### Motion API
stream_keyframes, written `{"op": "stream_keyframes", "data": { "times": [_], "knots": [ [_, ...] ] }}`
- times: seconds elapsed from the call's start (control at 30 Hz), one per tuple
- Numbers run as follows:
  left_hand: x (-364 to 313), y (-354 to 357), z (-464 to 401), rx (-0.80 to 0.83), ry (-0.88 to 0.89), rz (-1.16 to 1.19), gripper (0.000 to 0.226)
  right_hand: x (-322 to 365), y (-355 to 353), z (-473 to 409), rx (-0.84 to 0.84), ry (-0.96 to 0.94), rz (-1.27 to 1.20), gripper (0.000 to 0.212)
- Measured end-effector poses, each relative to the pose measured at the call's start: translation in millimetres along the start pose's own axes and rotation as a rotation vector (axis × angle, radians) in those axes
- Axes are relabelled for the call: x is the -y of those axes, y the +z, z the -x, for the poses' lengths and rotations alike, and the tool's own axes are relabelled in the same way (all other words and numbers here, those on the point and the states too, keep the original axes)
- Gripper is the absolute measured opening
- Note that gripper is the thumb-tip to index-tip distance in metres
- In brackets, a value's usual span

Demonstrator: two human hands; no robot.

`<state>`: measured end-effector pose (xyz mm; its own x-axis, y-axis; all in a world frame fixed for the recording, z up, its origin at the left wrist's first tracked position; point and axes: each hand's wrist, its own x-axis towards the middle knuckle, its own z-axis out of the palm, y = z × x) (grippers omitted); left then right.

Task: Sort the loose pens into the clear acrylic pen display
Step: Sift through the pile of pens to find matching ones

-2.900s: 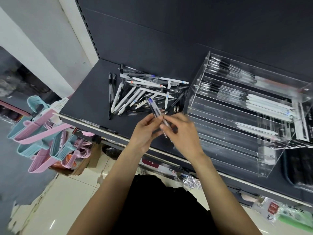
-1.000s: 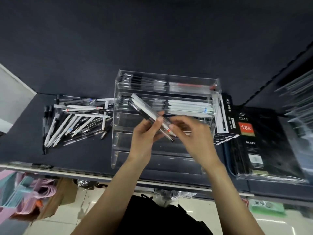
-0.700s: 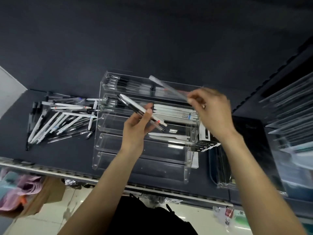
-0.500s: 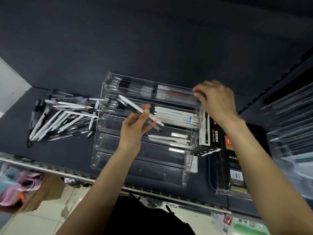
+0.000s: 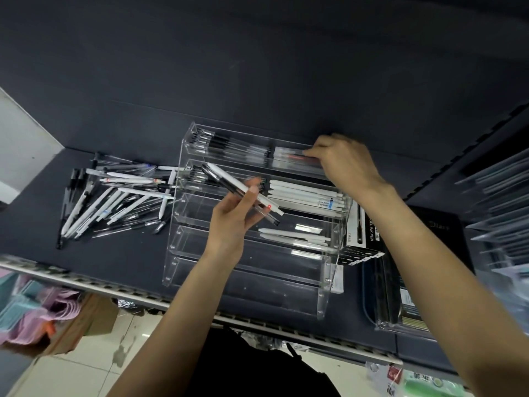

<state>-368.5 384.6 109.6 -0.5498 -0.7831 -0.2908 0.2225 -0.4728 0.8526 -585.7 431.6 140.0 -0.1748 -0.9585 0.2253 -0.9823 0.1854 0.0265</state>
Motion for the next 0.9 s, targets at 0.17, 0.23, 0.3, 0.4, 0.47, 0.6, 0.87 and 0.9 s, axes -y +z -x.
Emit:
{"op": "stream_keyframes", "data": {
  "times": [0.17,0.23,0.3,0.4,0.47,0.6,0.87,0.9],
  "knots": [
    [-1.0,-2.9,1.3,0.012,-0.022,0.006,0.015,4.5,1.4,-1.4,0.065,0.059,0.003,0.045],
    [-0.4,-4.1,1.7,0.015,-0.034,0.006,0.016,7.1,0.4,-0.1,0.064,0.099,0.053,0.043],
    [-0.8,-5.2,2.4,0.014,-0.037,0.02,0.018,10.8,-5.1,6.6,-0.029,0.191,-0.001,0.038],
    [-0.8,-8.3,3.4,0.024,-0.002,0.001,0.013,38.6,-21.9,28.8,-0.293,0.239,-0.376,0.026],
    [-0.6,-9.1,5.7,0.043,0.024,-0.015,0.016,73.0,-29.4,43.9,-0.337,0.202,-0.586,0.018],
    [1.2,-10.9,13.7,0.1,0.037,-0.02,0.024,119.5,-14.8,57.8,-0.105,0.259,-0.699,0.015],
    [3.4,-35.6,22.9,0.061,0.004,-0.174,0.02,112.0,1.4,75.5,-0.069,0.408,-0.8,0.017],
    [4.2,-41.1,22.5,0.022,0.018,-0.23,0.024,103.5,3.5,81.4,-0.109,0.405,-0.648,0.017]
  ]
}}
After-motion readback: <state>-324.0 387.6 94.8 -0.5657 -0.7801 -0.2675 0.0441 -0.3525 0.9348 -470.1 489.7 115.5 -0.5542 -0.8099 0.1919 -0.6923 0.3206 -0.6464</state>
